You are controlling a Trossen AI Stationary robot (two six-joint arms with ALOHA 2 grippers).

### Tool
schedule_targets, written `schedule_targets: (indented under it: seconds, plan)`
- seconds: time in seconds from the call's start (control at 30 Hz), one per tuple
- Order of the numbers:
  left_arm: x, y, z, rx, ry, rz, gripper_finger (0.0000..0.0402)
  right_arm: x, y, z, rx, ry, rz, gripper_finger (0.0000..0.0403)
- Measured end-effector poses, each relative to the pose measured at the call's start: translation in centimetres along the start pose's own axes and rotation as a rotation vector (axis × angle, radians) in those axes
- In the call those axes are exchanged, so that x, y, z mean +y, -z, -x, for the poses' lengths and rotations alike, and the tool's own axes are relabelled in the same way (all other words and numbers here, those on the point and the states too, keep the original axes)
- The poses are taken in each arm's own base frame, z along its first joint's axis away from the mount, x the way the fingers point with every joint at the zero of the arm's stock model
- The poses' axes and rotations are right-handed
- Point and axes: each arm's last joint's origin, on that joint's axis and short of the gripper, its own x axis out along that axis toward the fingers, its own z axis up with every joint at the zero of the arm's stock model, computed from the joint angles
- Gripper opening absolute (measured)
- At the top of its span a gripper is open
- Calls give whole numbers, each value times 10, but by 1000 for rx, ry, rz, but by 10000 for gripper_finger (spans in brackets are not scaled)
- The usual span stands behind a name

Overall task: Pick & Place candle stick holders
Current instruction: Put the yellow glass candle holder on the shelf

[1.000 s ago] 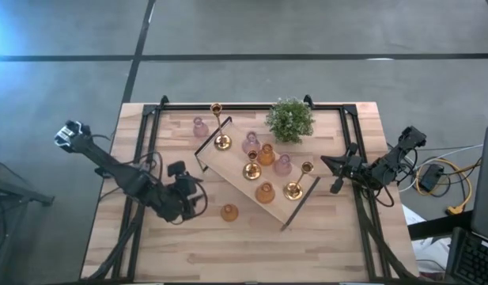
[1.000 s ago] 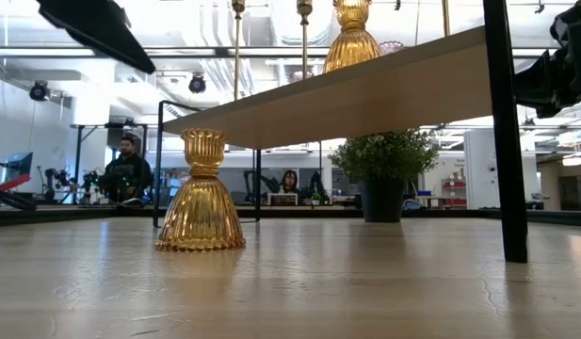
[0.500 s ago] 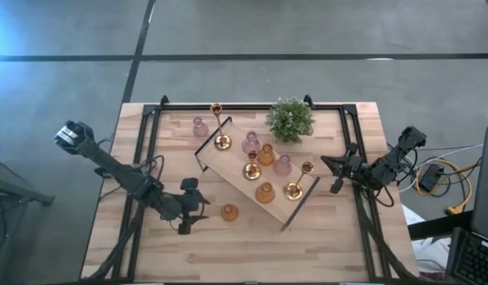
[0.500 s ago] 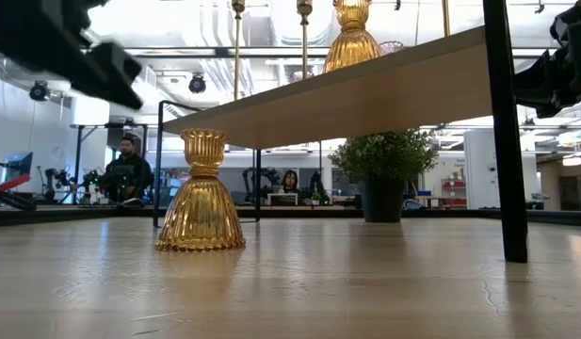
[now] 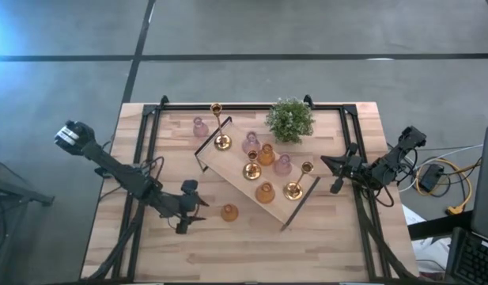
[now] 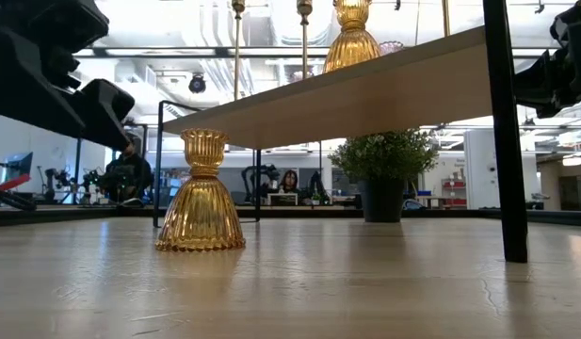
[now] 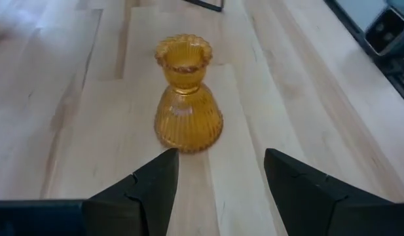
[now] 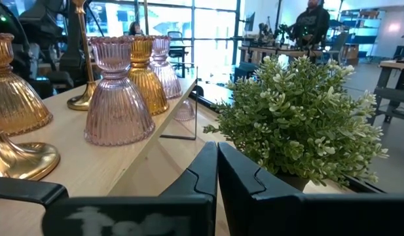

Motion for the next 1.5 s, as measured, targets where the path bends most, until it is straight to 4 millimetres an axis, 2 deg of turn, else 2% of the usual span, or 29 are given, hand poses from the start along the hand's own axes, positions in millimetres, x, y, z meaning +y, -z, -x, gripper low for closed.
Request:
schedule_targets:
  seconds: [0.2,0.43,0.53,0.7,0.87,1.17,1.5]
  plan:
    - [1,5,-4,8,-12,-35,230,0,0,0,0,0,-2,8]
    - [3,11,-26,44,-50,-59,236,0,0,0,0,0,1,8]
    - [9,12,-39,72,-91,-47,261,0,0,0,0,0,0,8]
    - [19,6,-58,97,-129,-11,326,0,0,0,0,0,1,8]
    - [15,-8,-70,85,-89,10,361,0,0,0,0,0,0,8]
    - [9,-23,-83,12,-69,-24,363,0,0,0,0,0,1,8]
    - [11,-20,-97,-40,-76,-15,360,0,0,0,0,0,-1,8]
